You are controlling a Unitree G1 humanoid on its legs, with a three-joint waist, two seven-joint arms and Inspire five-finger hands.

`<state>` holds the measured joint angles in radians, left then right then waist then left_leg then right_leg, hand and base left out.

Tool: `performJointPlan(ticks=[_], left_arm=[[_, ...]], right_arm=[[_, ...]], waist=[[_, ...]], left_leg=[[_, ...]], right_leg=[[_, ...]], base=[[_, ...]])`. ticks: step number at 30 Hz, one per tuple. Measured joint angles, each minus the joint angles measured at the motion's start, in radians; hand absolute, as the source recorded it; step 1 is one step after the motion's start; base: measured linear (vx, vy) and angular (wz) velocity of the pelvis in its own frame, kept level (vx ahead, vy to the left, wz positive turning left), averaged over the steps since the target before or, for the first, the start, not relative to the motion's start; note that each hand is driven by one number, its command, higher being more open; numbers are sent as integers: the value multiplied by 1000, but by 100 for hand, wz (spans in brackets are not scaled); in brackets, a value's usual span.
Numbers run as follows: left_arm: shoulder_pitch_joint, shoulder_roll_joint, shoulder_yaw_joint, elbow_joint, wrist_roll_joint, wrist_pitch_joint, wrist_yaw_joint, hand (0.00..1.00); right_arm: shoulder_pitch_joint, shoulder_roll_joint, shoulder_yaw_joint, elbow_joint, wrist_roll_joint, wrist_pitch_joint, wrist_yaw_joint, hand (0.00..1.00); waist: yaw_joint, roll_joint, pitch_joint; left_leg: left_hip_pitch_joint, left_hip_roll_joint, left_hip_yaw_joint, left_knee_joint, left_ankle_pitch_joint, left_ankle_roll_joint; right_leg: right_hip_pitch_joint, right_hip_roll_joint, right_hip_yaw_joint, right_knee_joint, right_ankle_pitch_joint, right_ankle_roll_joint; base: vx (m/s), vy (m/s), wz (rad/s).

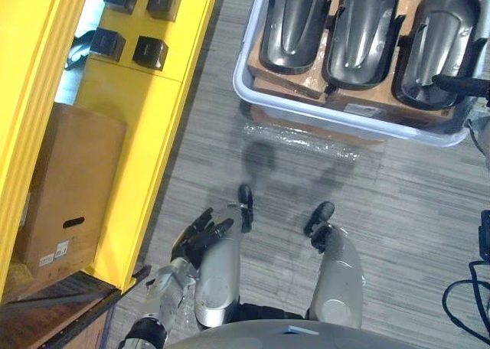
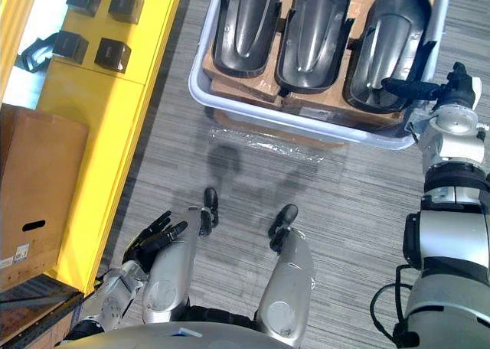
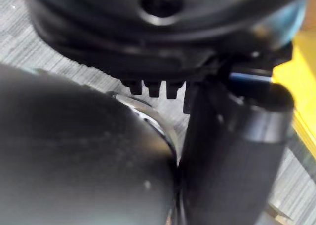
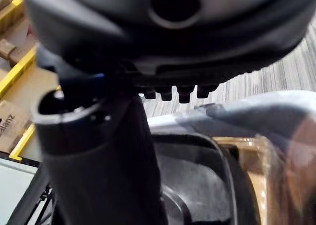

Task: Walk over and take three plastic housings, then place them on the shelf

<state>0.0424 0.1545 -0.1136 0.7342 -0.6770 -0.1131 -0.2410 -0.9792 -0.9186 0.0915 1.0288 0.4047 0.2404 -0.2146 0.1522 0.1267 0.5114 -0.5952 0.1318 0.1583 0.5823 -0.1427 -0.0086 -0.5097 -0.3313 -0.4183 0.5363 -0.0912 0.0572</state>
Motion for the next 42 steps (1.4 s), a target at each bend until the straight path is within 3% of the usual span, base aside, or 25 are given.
performJointPlan(ticks=[4, 10, 19, 23, 27, 30, 33, 37, 42], left_arm=[[-4, -2, -1, -7, -1, -3, -10, 100], [-4, -1, -7, -6, -19, -17, -10, 100], [-1, -1, -10, -21, -19, -16, -10, 100], [10, -1, -5, -28, -19, -15, -9, 100], [35, 4, 14, -30, -20, -18, -9, 100], [70, 39, 14, -49, -25, -17, -7, 100], [125, 59, 14, -127, -30, -16, -4, 100], [160, 59, 17, -286, -27, -15, 1, 100], [77, 53, 74, -525, -8, -8, 46, 100]], right_arm=[[-37, -43, 20, 24, -17, 51, -19, 0], [-58, -104, 78, 40, -225, 125, 7, 0], [-54, -60, 83, 97, -273, 214, 54, 0], [0, -52, 15, 101, -311, 278, 55, 0], [40, -41, -86, 108, -325, 283, 43, 0], [92, -14, -182, 108, -362, 266, -15, 0], [146, 8, -240, 102, -364, 191, -83, 0], [245, 53, -241, -90, -414, 83, -211, 0], [390, 165, -239, -464, -569, -47, -283, 0]], waist=[[15, 10, 4], [19, 10, 4], [14, 3, 5], [14, -15, 4], [2, -47, 3], [-11, -85, 0], [-28, -104, -14], [-52, -124, -94], [-77, -155, -232]], left_leg=[[-35, 0, -19, 9, 6, -1], [-42, 0, -25, -3, 17, -3], [45, 0, -30, -52, 35, -13], [120, 0, -28, -100, 47, -20], [205, 2, -23, -155, 59, -32], [302, 7, -16, -223, 71, -47], [378, 5, -13, -290, 88, -55], [440, 3, 6, -384, 113, -61], [534, 7, 47, -490, 134, -79]], right_leg=[[-23, -5, -17, 22, -10, -9], [-31, -8, -27, 29, -18, -10], [58, 0, -52, -4, -22, -11], [136, 11, -68, -50, -14, -8], [215, 31, -72, -108, -3, 1], [311, 58, -82, -183, 11, 7], [391, 81, -96, -259, 36, 16], [449, 118, -95, -377, 81, 19], [526, 160, -75, -507, 122, 21]], base=[[-33, -31, 14], [-10, -13, 3], [13, -12, 4], [16, -1, 3], [53, -5, -3], [82, -19, -2], [102, -24, 0], [106, -8, -9], [111, -27, -18]])
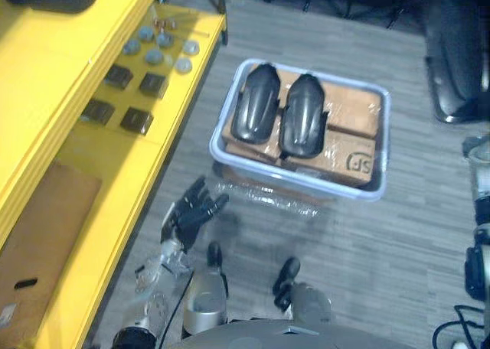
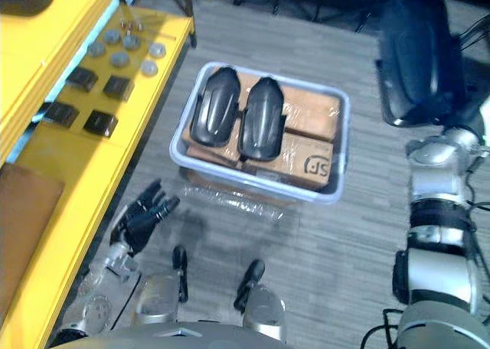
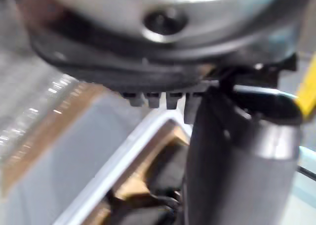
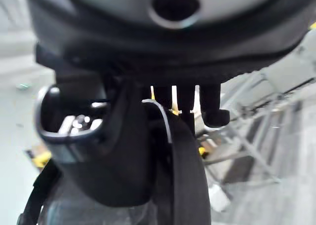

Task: Walk over and take three plastic housings, then place them on the shelf

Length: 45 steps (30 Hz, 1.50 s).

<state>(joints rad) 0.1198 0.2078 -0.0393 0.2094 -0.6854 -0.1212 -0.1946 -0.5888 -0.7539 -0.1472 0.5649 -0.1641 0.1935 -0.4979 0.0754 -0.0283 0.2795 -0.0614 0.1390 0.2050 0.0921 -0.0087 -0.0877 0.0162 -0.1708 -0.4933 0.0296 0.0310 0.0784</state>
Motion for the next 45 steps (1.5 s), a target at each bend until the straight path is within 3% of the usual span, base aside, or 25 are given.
performJointPlan(ticks=[3, 7, 10, 12, 18, 24, 27, 34, 35, 40, 45], left_arm=[[-102, 4, 35, -42, 28, 42, 22, 100], [-189, 5, 18, -63, 7, 129, 16, 100], [-239, 4, -37, -41, -111, 213, 10, 100], [-265, -3, -69, -5, -192, 235, 6, 100], [-313, -38, -109, 47, -342, 234, 12, 100], [-329, -94, -148, 44, -421, 201, 27, 100], [-329, -91, -178, 45, -424, 202, 63, 100], [-331, -93, -208, 48, -425, 210, 99, 100], [-343, -91, -219, 56, -402, 202, 105, 100], [-343, -88, -212, 56, -361, 164, 130, 100], [-331, -97, -159, -26, -154, 102, 209, 100]], right_arm=[[76, 76, 14, -188, -93, -47, 0, 0], [92, 128, 58, -292, -208, -132, 10, 0], [92, 140, 117, -308, -246, -215, 15, 0], [89, 181, 139, -308, -253, -257, 21, 0], [83, 303, 207, -308, -247, -312, 53, 0], [111, 398, 297, -308, -213, -361, 61, 0], [142, 443, 334, -308, -217, -361, 56, 0], [157, 447, 367, -308, -278, -358, -11, 0], [177, 447, 367, -307, -328, -355, -74, 0], [177, 447, 366, -307, -342, -346, -104, 0], [182, 447, 350, -308, -381, -289, -148, 0]], waist=[[-10, -12, -48], [-28, -16, -97], [-32, -25, -115], [-42, -30, -125], [-58, -26, -128], [-59, 1, -143], [-53, 4, -145], [-52, 3, -146], [-51, 2, -146], [-48, -20, -160], [-49, -23, -163]], left_leg=[[71, -1, 31, -40, 4, -6], [126, -13, 67, -82, 5, -7], [150, -21, 85, -81, 6, -6], [158, -23, 91, -81, 7, -6], [175, -25, 114, -81, 9, -6], [175, -29, 108, -82, -1, 2], [174, -29, 105, -82, 0, 6], [172, -34, 92, -106, 20, 14], [169, -41, 78, -116, 31, 15], [165, -45, 74, -116, 31, 15], [167, -57, 71, -115, 30, 17]], right_leg=[[49, 5, 6, -22, 2, 2], [78, 3, 28, -51, 13, 16], [101, -1, 36, -75, 32, 17], [110, 0, 38, -85, 42, 15], [109, -3, 61, -85, 54, 12], [109, 1, 59, -86, 54, 11], [110, 2, 59, -95, 64, 5], [111, 2, 46, -107, 74, 4], [111, 0, 34, -107, 78, 8], [112, -1, 29, -108, 80, 11], [115, -9, 26, -108, 82, 13]], base=[[113, -16, -19], [64, 27, -19], [18, 36, -19], [3, 25, -10], [-45, 23, -14], [-72, 10, 1], [-75, 23, -2], [-9, 24, 6], [90, 70, 18], [56, 43, 7], [7, 43, 2]])
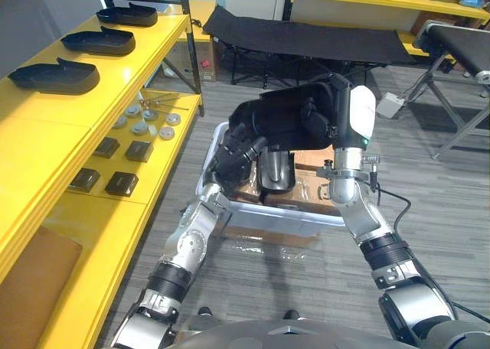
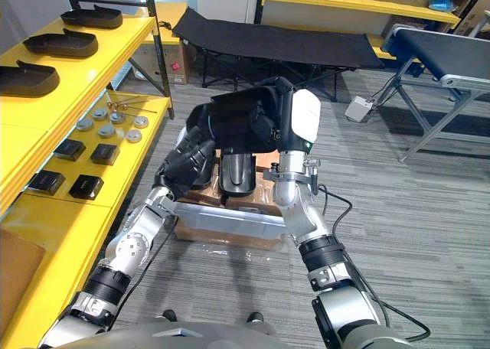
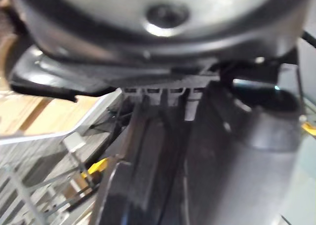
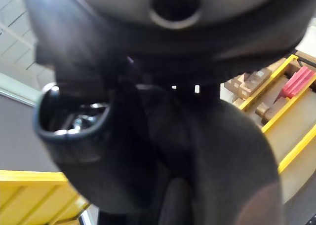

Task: Walk over and take three plastic housings, then place them on the shelf

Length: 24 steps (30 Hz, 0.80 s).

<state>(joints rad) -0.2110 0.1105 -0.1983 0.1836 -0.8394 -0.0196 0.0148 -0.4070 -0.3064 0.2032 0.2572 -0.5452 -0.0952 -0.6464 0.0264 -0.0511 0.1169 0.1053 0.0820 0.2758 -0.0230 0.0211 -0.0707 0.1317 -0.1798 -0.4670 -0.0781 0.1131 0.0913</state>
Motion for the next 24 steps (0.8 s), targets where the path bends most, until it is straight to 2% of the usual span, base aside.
performJointPlan(ticks=[3, 5, 9, 12, 16, 19, 21, 24], left_arm=[[20, -4, 40, -77, 80, -61, 56, 100], [25, -6, 68, -125, 163, -116, 131, 100], [43, -23, 121, -168, 220, -174, 213, 100], [73, -35, 143, -202, 220, -181, 225, 100], [103, -39, 157, -212, 157, -143, 200, 100], [116, -54, 158, -212, 84, -65, 187, 100], [138, -57, 155, -209, 2, 5, 171, 100], [142, -57, 151, -170, -80, 84, 151, 100]], right_arm=[[3, 0, -23, 0, -2, 29, -20, 0], [7, -1, -59, 0, -2, 49, -36, 0], [20, -1, -127, 0, -2, 51, -81, 0], [33, -4, -166, 0, -2, 49, -117, 0], [37, -4, -181, -4, -33, 12, -158, 0], [40, -4, -181, -60, -53, -24, -159, 0], [40, -4, -180, -122, -77, -77, -159, 0], [39, -4, -179, -177, -80, -123, -160, 0]], waist=[[-1, 1, 0], [-1, 5, -3], [-1, 21, -12], [-2, 26, -15], [-5, 28, -16], [-3, 28, -17], [-4, 28, -17], [-4, 29, -17]], left_leg=[[2, -1, 0, 1, -2, 3], [3, -2, -2, 1, -2, 5], [4, -3, -6, 1, -2, 6], [4, -3, -6, 1, -2, 6], [5, -2, -3, 1, -2, 6], [5, -2, 1, 1, -2, 6], [5, -2, 7, 1, -3, 6], [5, -2, 10, 1, -3, 5]], right_leg=[[2, -2, -1, 0, 0, 0], [6, -3, -7, 0, 0, 0], [9, -5, -13, 0, -1, 1], [9, -4, -14, 0, -1, 1], [8, -4, -12, 0, -1, 1], [5, -4, -8, 0, -1, 1], [0, -4, 0, 0, -1, 1], [0, -4, 3, 0, 0, 1]], base=[[-3, 13, 0], [-6, 29, 4], [5, 19, 2], [17, 21, 0], [4, 8, -1], [1, 3, -3], [0, 0, -9], [0, 0, -2]])
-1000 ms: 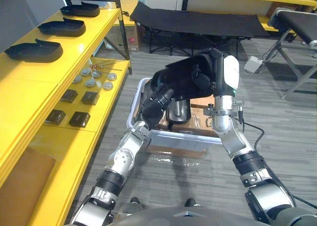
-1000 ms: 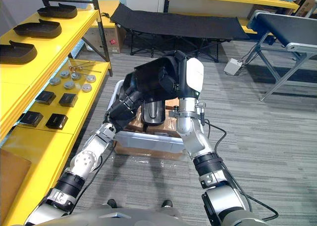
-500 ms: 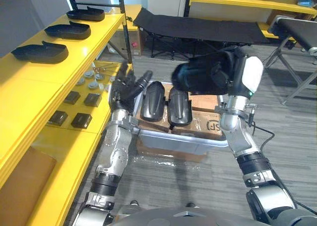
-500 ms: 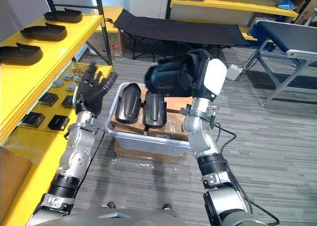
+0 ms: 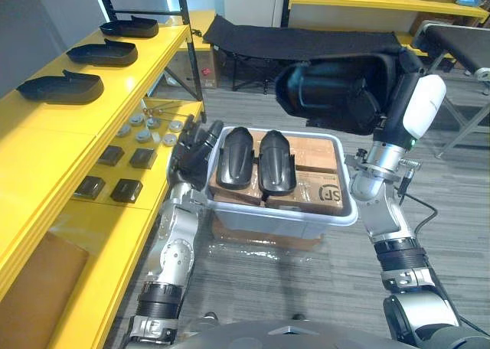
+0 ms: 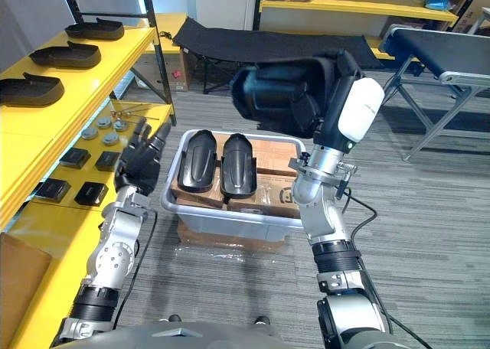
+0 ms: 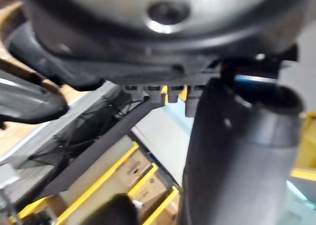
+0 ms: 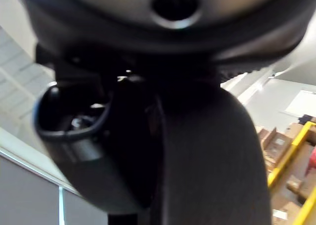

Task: Walk over and take three plastic housings, then place them on the shelf

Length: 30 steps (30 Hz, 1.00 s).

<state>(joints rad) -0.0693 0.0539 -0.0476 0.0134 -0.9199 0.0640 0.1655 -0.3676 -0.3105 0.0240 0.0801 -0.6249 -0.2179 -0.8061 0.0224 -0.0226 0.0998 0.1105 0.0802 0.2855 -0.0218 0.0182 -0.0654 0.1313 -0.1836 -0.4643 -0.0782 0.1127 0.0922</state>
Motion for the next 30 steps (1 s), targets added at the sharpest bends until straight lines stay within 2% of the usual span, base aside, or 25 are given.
performJointPlan(ticks=[4, 7, 10, 16, 18, 21, 24, 30], left_arm=[[0, 3, -35, 139, -174, 158, -36, 100], [0, 3, -76, 202, -250, 221, -56, 100], [0, 2, -109, 236, -342, 245, -85, 100], [-6, 0, -147, 283, -649, 239, -237, 100], [-17, -2, -161, 299, -791, 214, -323, 100], [-34, -7, -174, 300, -959, 173, -406, 100], [-64, -14, -174, 299, -1003, 131, -452, 100], [-79, -19, -202, 295, -1003, 62, -462, 100]], right_arm=[[-1, 0, 20, -41, -18, -52, 0, 0], [-1, 0, 45, -51, -32, -78, 6, 0], [-2, 0, 64, -51, -36, -100, 15, 0], [-2, 0, 138, -51, -36, -137, 38, 0], [-2, 1, 171, -51, -36, -149, 38, 0], [-1, 2, 199, -51, -36, -168, 37, 0], [-1, 11, 213, -51, -36, -171, 36, 0], [3, 39, 231, -51, -33, -171, 33, 0]], waist=[[0, 2, -14], [-2, 2, -15], [-5, 3, -16], [-10, 8, -19], [-10, 8, -19], [-10, 9, -19], [-10, 9, -19], [-15, 9, -19]], left_leg=[[0, 0, 8, -1, -1, 0], [0, 0, 11, -2, -1, 0], [0, 0, 13, -2, -1, 0], [0, 0, 14, -2, -1, 0], [0, 0, 15, -1, -1, 0], [0, 0, 15, -1, -1, 0], [1, -1, 15, -1, -1, 0], [1, -1, 15, -1, -1, 0]], right_leg=[[-5, 0, 6, 0, 0, 0], [-7, 0, 8, 0, 0, 0], [-8, 1, 9, 0, 0, 0], [-9, 1, 11, 0, 0, 0], [-10, 1, 13, 0, 0, 0], [-10, 1, 13, 0, 1, 1], [-9, 1, 13, 0, 1, 1], [-9, 1, 13, 0, 1, 1]], base=[[5, 8, -3], [12, 29, -4], [4, 10, -1], [0, 0, 0], [9, 17, -1], [0, 0, 0], [10, 21, 0], [0, 0, 0]])
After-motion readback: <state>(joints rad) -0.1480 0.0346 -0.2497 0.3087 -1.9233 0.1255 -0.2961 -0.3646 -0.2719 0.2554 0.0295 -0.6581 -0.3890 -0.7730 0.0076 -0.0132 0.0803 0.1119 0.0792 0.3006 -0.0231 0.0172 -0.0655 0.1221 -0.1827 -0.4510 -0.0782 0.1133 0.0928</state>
